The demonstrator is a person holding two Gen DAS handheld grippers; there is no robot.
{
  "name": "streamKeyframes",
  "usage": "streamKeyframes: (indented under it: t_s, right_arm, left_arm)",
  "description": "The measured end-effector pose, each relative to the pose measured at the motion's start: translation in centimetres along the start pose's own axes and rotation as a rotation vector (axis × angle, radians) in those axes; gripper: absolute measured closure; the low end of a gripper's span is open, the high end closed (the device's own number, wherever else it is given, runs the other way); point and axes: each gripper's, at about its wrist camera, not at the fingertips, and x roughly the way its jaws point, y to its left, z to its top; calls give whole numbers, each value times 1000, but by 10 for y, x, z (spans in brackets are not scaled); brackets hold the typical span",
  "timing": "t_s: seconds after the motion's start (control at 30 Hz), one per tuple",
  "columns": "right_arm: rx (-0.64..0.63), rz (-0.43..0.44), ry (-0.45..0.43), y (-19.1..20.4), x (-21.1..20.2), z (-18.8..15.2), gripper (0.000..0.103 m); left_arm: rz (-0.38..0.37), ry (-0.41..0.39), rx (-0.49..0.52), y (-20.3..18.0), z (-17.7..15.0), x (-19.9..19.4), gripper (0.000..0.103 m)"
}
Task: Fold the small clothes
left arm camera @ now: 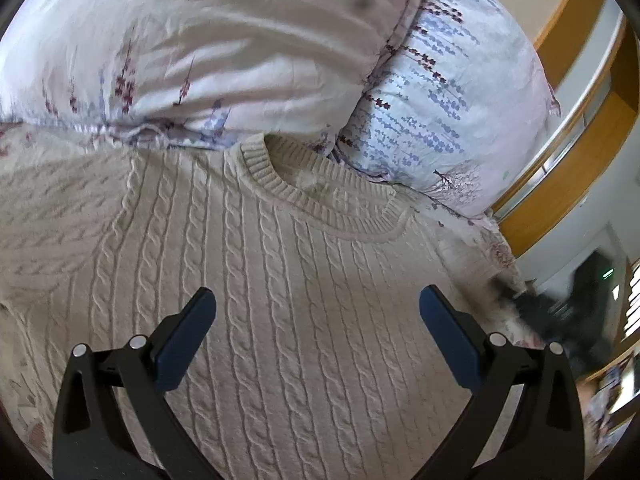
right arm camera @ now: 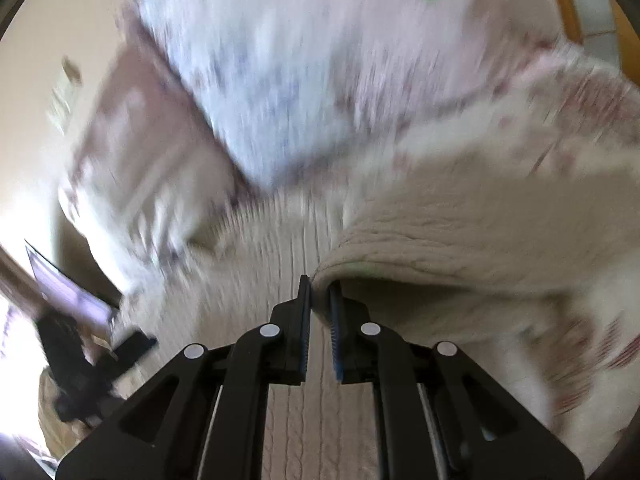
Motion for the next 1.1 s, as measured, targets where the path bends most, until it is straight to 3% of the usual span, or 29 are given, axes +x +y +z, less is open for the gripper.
streamKeyframes:
  t_s: [0.13, 0.2, 0.27, 0.4, 0.57, 0.63, 0.7, 0.83, 0.9, 0.97, 1.0, 1.07, 1.1]
  right_arm:
    - [49, 1, 34, 0, 9, -6, 88]
    - [111, 29, 20, -9, 0, -5, 54]
    - [166, 26, -26, -20, -9, -1, 47]
    - [296, -12, -107, -47, -27, 7, 47]
    - [458, -138, -192, -84, -42, 14, 50]
    - [474, -214, -224, -88, -44, 19, 61]
    - [466, -284, -244, -90, -45, 26, 82]
    - [265, -408, -307, -52, -45, 45, 91]
    - [117, -363, -337, -10, -42, 50, 92]
    - [-66, -230, -324, 47, -31, 47, 92]
    - [-153, -152, -285, 72, -22, 42, 92]
    - [-320, 47, -94, 122, 11, 21, 90]
    - [-368, 101, -9, 138, 26, 10, 79]
  left_arm:
    - [-28, 40, -48, 7, -1, 5, 2]
    - [-33, 44, -47, 8, -2, 5, 2]
    - [-40, 44, -47, 9, -1, 4, 2]
    - [-68, 51, -71, 13, -1, 2, 2]
    - [-81, 48, -88, 21, 1, -3, 2]
    - [-84, 40, -96, 25, 2, -7, 2]
    - [-90, 34, -110, 31, 3, -11, 2]
    - [-116, 33, -135, 39, 5, -20, 8]
    - [-124, 24, -139, 41, 5, -26, 8]
    - [-138, 16, -153, 43, 6, -30, 8]
    - [-149, 13, -163, 45, 6, -30, 8]
    - [-159, 10, -184, 48, 5, -30, 8]
    - [-159, 11, -197, 50, 5, -29, 8]
